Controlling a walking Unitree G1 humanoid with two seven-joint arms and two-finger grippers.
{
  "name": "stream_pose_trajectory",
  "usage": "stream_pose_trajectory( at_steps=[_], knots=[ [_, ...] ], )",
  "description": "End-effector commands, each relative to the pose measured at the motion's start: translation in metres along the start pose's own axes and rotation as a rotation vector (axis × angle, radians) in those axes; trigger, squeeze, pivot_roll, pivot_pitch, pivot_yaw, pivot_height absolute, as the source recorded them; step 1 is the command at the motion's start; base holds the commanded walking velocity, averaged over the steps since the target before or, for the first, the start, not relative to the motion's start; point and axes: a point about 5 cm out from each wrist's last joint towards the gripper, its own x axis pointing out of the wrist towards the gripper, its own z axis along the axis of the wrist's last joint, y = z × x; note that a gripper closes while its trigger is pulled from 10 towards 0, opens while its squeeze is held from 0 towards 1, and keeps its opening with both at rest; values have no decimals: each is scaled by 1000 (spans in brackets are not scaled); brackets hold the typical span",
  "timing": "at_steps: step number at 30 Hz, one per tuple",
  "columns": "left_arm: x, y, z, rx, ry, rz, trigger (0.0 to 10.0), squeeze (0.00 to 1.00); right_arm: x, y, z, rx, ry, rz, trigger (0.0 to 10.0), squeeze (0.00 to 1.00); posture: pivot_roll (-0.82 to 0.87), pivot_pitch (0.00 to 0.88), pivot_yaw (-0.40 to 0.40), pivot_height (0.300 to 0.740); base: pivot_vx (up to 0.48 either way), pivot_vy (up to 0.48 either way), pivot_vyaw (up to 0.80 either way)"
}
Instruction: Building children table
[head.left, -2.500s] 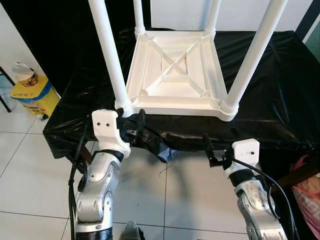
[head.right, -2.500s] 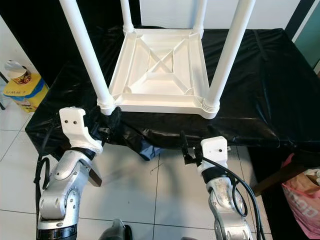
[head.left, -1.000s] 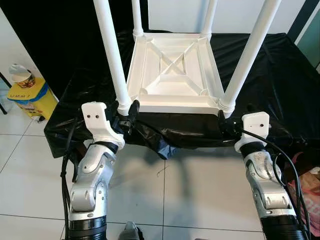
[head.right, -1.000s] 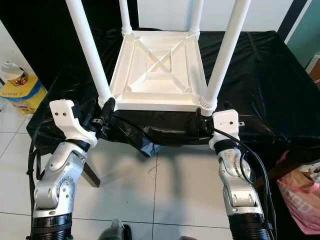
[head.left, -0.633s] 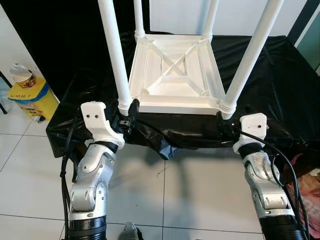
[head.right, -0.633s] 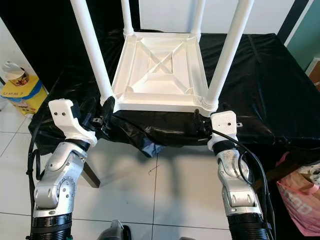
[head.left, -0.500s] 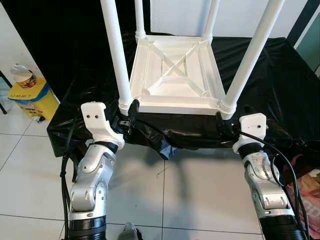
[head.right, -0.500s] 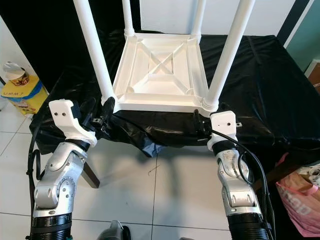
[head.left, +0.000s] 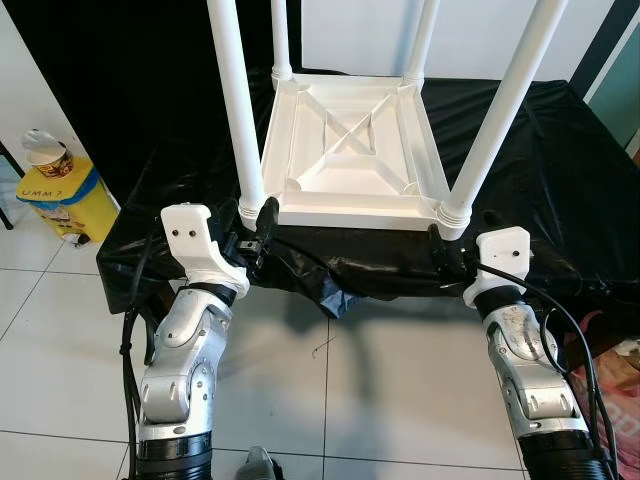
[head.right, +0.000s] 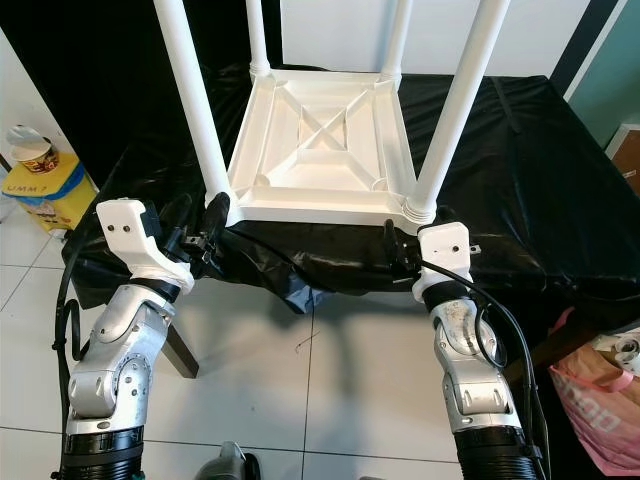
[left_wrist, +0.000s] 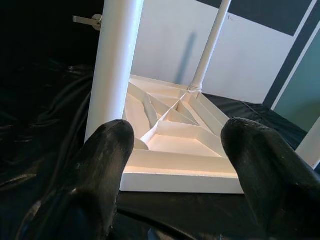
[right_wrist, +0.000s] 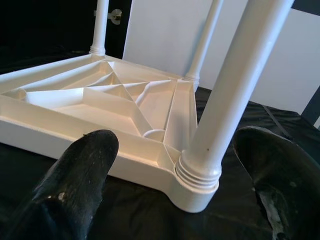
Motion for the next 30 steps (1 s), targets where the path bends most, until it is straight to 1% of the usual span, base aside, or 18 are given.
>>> stream_pose_trajectory(
  at_steps=[1, 14, 19, 26, 30],
  knots=[
    [0, -1, -2, -4, 1, -2, 10000, 0, -2, 0, -3, 3, 8, 6, 10000, 0, 4, 32, -62, 740, 255, 0, 0],
    [0, -1, -2, -7, -3, 0, 10000, 0, -2, -1, -4, 2, 9, 11, 10000, 0, 2, 32, -68, 740, 269, 0, 0],
    [-3, -2, -1, -14, -28, 12, 10000, 0, -4, -1, -5, 0, 13, 15, 10000, 0, 3, 36, -70, 740, 0, 0, 0],
    [-4, -4, -1, -10, -35, 15, 10000, 0, -5, 0, -5, 3, 17, 20, 10000, 0, 4, 42, -69, 740, 0, 0, 0],
    [-4, -8, -2, 16, -17, -30, 10000, 0, -7, 0, -7, 9, 28, 19, 10000, 0, 4, 49, -66, 740, 0, 0, 0]
  ],
)
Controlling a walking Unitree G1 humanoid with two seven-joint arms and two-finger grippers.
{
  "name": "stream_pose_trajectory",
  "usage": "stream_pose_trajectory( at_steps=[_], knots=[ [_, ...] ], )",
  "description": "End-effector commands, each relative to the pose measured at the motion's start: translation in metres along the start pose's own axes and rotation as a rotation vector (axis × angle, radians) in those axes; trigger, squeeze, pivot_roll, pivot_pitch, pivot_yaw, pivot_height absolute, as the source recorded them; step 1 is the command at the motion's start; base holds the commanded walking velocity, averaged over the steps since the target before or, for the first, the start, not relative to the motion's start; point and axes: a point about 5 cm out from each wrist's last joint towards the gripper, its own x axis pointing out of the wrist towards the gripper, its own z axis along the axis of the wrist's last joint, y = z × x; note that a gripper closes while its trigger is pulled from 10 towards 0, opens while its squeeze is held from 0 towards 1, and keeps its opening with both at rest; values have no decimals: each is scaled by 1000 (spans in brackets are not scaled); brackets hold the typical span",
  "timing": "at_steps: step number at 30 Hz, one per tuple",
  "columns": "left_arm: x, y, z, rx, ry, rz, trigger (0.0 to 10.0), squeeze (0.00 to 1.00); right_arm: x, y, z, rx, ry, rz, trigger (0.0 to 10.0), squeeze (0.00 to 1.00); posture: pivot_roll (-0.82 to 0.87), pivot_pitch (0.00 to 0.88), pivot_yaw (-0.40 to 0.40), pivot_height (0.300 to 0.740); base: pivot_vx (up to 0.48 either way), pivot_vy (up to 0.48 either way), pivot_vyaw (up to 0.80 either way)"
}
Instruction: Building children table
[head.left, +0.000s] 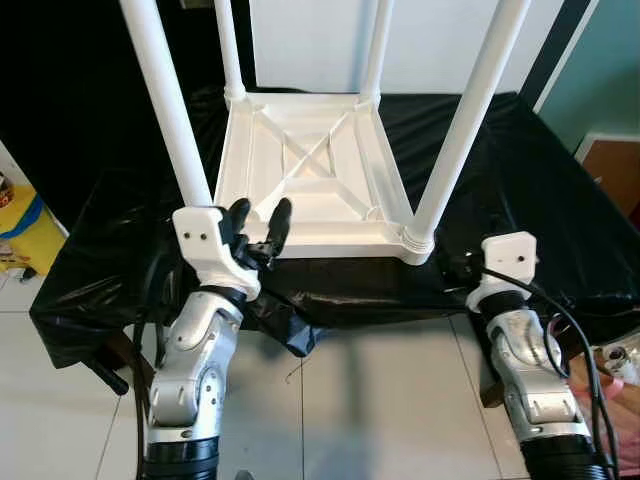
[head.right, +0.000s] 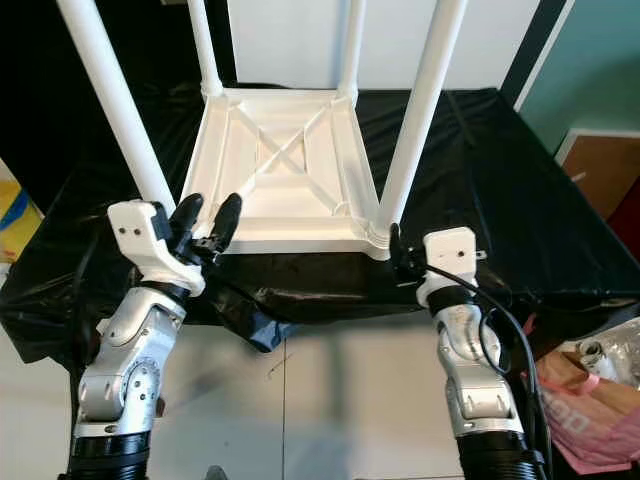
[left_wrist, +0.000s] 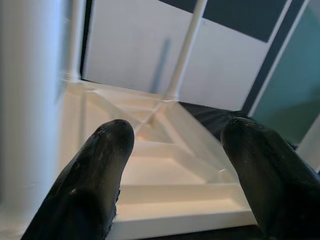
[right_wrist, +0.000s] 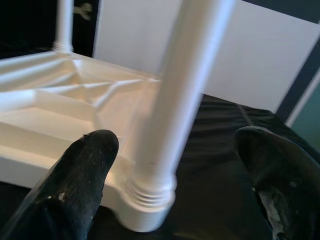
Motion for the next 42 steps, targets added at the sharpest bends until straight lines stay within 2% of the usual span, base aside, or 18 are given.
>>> stream_pose_trajectory(
  at_steps=[1, 6, 9, 15, 24, 25, 26, 31, 35, 42],
  knots=[
    [-2, -6, 0, 23, 3, -44, 10000, 0, -2, -2, -2, 0, 17, -1, 10000, 0, 3, 54, -64, 740, 0, 0, 0],
    [-2, -13, -1, 44, 25, -106, 10000, 0, -1, -3, -3, 5, 26, -2, 10000, 0, 1, 61, -57, 740, 0, 0, 0],
    [0, -17, -1, 85, 40, -142, 10000, 0, 1, -3, -2, -3, 29, 14, 10000, 0, 0, 68, -49, 740, 0, 0, 0],
    [1, -15, -2, 113, 55, -135, 10000, 0, 2, -1, -4, -1, 35, 50, 10000, 0, 0, 74, -45, 740, 0, 0, 0],
    [-3, -25, -1, 115, 75, -237, 10000, 0, 11, -2, -4, 17, 51, 93, 10000, 0, 3, 78, -45, 740, 0, 0, 0],
    [-6, -32, -1, 138, 91, -317, 10000, 0, 19, -4, -3, 6, 53, 86, 10000, 0, 6, 83, -46, 740, 0, 0, 0],
    [-7, -33, -1, 144, 97, -340, 10000, 0, 25, -5, -3, -10, 57, 71, 10000, 0, 8, 84, -46, 740, 0, 0, 0],
    [-8, -35, -2, 155, 109, -374, 10000, 0, 32, -8, -3, -32, 70, 35, 10000, 0, 13, 88, -46, 740, 0, 0, 0],
    [-13, -44, -4, 165, 154, -480, 10000, 0, 49, -11, -2, -43, 80, -21, 10000, 0, 20, 94, -40, 740, 0, 0, 0],
    [-18, -52, -5, 153, 202, -590, 10000, 0, 64, -13, -1, -29, 88, -52, 10000, 0, 28, 106, -32, 740, 0, 0, 0]
  ],
)
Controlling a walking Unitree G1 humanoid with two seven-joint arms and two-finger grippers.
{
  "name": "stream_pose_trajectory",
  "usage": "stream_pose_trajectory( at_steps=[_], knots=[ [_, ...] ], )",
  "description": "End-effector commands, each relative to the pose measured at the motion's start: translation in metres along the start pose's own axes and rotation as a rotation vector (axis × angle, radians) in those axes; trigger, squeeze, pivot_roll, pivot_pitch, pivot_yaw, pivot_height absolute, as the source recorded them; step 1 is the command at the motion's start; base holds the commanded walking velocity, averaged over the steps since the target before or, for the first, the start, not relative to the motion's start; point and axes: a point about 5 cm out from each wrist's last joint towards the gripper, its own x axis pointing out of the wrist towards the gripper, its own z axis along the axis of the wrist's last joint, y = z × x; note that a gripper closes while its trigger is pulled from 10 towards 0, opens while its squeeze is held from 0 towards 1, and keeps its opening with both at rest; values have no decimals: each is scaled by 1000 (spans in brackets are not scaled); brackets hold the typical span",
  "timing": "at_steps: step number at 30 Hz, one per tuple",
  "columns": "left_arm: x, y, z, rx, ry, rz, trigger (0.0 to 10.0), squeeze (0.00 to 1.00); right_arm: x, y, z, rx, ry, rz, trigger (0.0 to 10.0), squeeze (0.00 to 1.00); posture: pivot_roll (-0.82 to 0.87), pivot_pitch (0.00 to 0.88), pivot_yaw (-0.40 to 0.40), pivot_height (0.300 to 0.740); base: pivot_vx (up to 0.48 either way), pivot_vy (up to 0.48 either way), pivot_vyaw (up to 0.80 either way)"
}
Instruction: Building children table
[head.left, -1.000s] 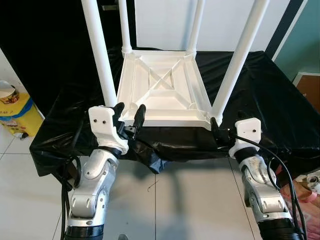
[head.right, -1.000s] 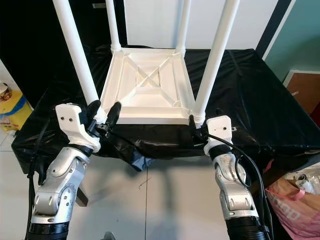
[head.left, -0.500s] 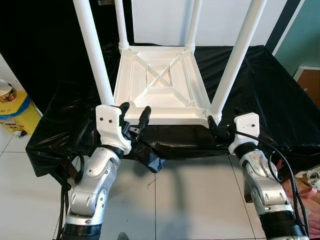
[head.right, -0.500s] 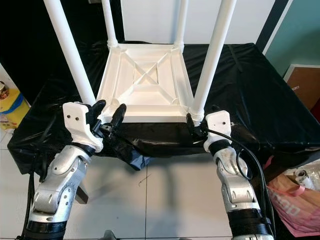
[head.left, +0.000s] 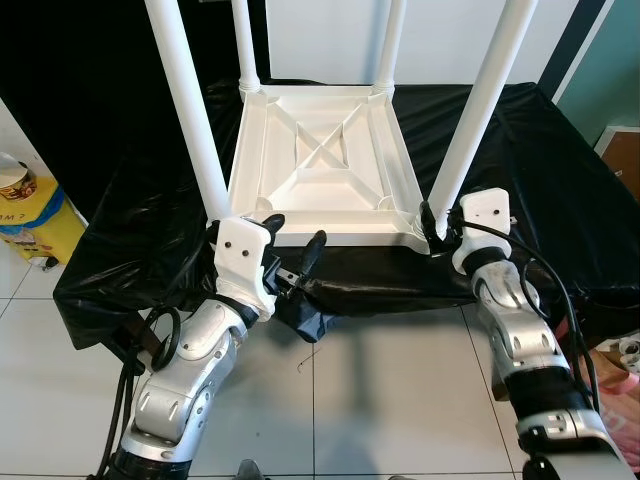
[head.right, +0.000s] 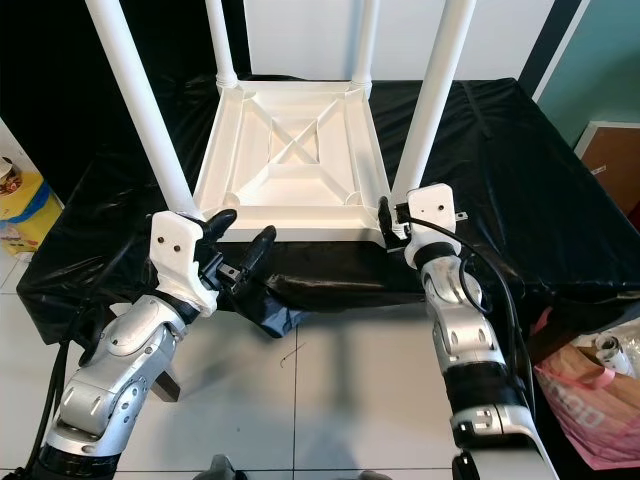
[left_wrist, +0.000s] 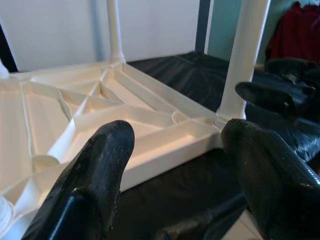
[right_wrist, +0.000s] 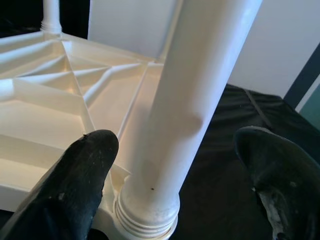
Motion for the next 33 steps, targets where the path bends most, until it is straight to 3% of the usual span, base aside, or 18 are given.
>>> stream_pose_trajectory(
  at_steps=[1, 7, 13, 16, 17, 18, 20, 21, 22, 23, 24, 25, 27, 28, 30, 31, 33],
  knots=[
    [-4, -20, 0, -14, 25, -324, 10000, 0, 6, -5, -2, 7, 14, -28, 10000, 0, 28, 106, -32, 740, 0, 0, 0],
    [-11, -21, -11, 19, 115, -376, 10000, 0, 24, -4, 1, 23, 25, -47, 10000, 0, 40, 119, -24, 740, 0, 0, 0],
    [-14, -8, -14, 54, 159, -338, 10000, 0, 38, 0, 7, 44, 26, -41, 10000, 0, 48, 123, -24, 740, 0, 0, 0],
    [-19, 14, -13, 79, 190, -270, 10000, 0, 47, 3, 13, 41, 25, -27, 10000, 0, 62, 126, -29, 740, 0, 0, 0],
    [-19, 14, -13, 79, 190, -270, 10000, 0, 47, 3, 13, 41, 25, -27, 10000, 0, 62, 126, -29, 740, 0, 0, 0],
    [-23, 29, -15, 117, 235, -215, 10000, 0, 52, 4, 16, 39, 22, -18, 10000, 0, 74, 131, -32, 740, 0, 0, 0],
    [-26, 36, -18, 140, 264, -190, 10000, 0, 54, 4, 18, 41, 20, -15, 10000, 0, 74, 131, -32, 740, 0, 0, 0],
    [-27, 39, -19, 150, 278, -177, 10000, 0, 55, 4, 18, 41, 22, -16, 4039, 0, 79, 135, -33, 740, 0, 0, 0],
    [-27, 39, -19, 150, 278, -177, 10000, 0, 55, 4, 18, 41, 22, -16, 4039, 0, 79, 135, -33, 740, 0, 0, 0],
    [-28, 43, -21, 164, 299, -158, 10000, 0, 56, 4, 18, 43, 24, -20, 941, 0, 79, 135, -33, 740, 0, 0, 0],
    [-28, 43, -21, 164, 299, -158, 10000, 0, 56, 4, 18, 43, 24, -20, 941, 0, 79, 135, -33, 740, 0, 0, 0],
    [-30, 47, -24, 173, 329, -137, 10000, 0, 58, 4, 18, 63, 33, -24, 0, 0, 87, 143, -34, 740, 0, 0, 0],
    [-31, 50, -26, 182, 348, -125, 10000, 0, 59, 4, 17, 79, 39, -31, 0, 0, 93, 152, -33, 740, 0, 0, 0],
    [-32, 52, -28, 183, 367, -111, 10000, 0, 60, 5, 17, 98, 46, -31, 1098, 0, 96, 156, -32, 740, 0, 0, 0],
    [-32, 52, -28, 183, 367, -111, 10000, 0, 60, 5, 17, 98, 46, -31, 1098, 0, 96, 156, -32, 740, 0, 0, 0],
    [-32, 55, -29, 189, 383, -94, 10000, 0, 60, 6, 16, 117, 57, -31, 10000, 0, 101, 164, -31, 740, 0, 0, 0],
    [-30, 64, -32, 191, 415, -37, 10000, 0, 61, 9, 14, 127, 65, -29, 10000, 0, 103, 173, -27, 740, 0, 0, 0]
  ],
)
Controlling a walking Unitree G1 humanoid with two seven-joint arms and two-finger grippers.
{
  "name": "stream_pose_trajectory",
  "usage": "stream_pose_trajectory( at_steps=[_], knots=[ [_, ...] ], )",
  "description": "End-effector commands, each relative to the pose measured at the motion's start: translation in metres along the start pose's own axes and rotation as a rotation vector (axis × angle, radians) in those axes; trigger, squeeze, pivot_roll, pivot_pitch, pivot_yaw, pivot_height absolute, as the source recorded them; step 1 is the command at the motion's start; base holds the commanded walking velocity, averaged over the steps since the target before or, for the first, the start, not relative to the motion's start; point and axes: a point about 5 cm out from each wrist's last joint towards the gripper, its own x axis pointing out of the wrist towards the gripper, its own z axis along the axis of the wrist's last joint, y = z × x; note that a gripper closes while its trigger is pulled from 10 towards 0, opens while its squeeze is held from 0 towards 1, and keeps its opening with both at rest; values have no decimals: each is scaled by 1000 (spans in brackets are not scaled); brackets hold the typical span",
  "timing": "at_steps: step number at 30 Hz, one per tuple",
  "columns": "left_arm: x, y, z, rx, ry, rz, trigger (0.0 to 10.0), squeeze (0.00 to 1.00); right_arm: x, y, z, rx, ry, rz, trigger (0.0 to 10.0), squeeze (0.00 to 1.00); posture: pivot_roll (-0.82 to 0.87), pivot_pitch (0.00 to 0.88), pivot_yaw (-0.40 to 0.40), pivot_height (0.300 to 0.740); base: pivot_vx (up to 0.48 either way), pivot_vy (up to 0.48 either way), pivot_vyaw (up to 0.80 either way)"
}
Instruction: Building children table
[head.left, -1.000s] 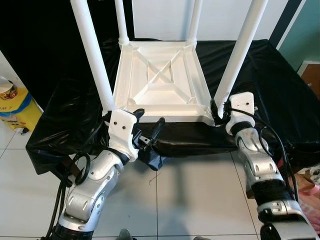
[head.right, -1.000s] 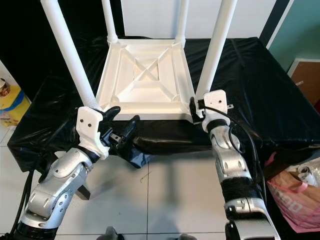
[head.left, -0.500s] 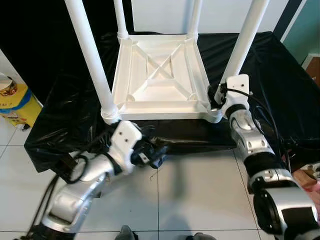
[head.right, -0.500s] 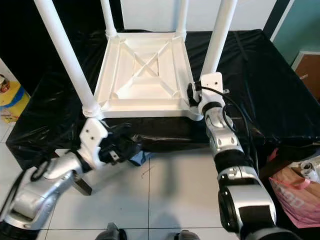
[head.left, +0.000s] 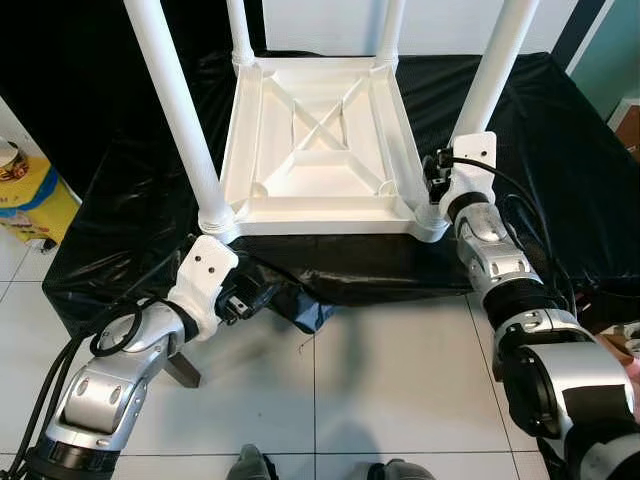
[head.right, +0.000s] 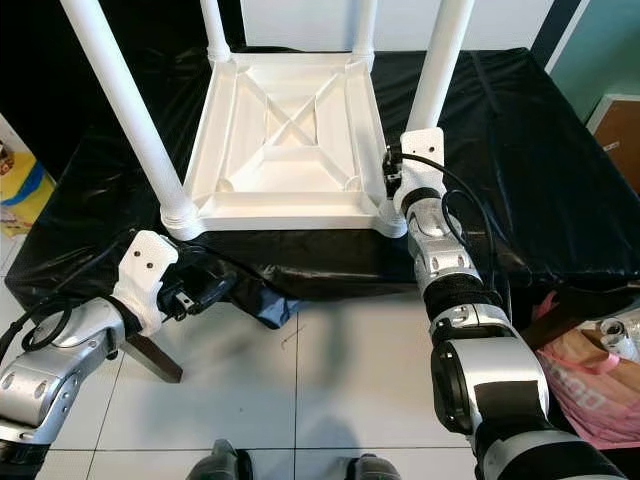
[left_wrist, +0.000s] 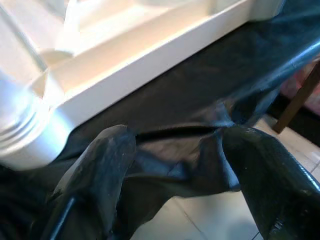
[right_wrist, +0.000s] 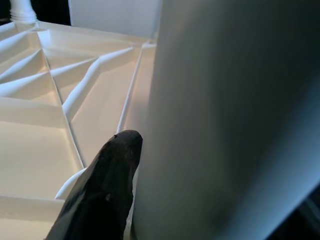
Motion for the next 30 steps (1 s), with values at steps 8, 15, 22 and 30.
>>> stream_pose_trajectory(
  at_steps=[8, 15, 22, 30],
  knots=[
    [1, 24, -11, -8, 95, 154, 10000, 0, 2, 4, -3, 12, 12, -1, 10000, 0, 105, 182, -27, 740, 0, 0, 0],
    [2, 28, -8, -8, 90, 180, 10000, 0, 12, 3, 27, 15, -91, -7, 10000, 0, 102, 186, -33, 740, 0, 0, 0],
    [3, 28, -7, -9, 87, 180, 10000, 0, 17, 3, 52, 9, -192, 0, 10000, 0, 100, 187, -35, 740, 0, 0, 0],
    [4, 30, -6, -10, 81, 183, 10000, 0, 18, 2, 64, 0, -244, -3, 10000, 0, 99, 186, -38, 740, 0, 0, 0]
  ],
)
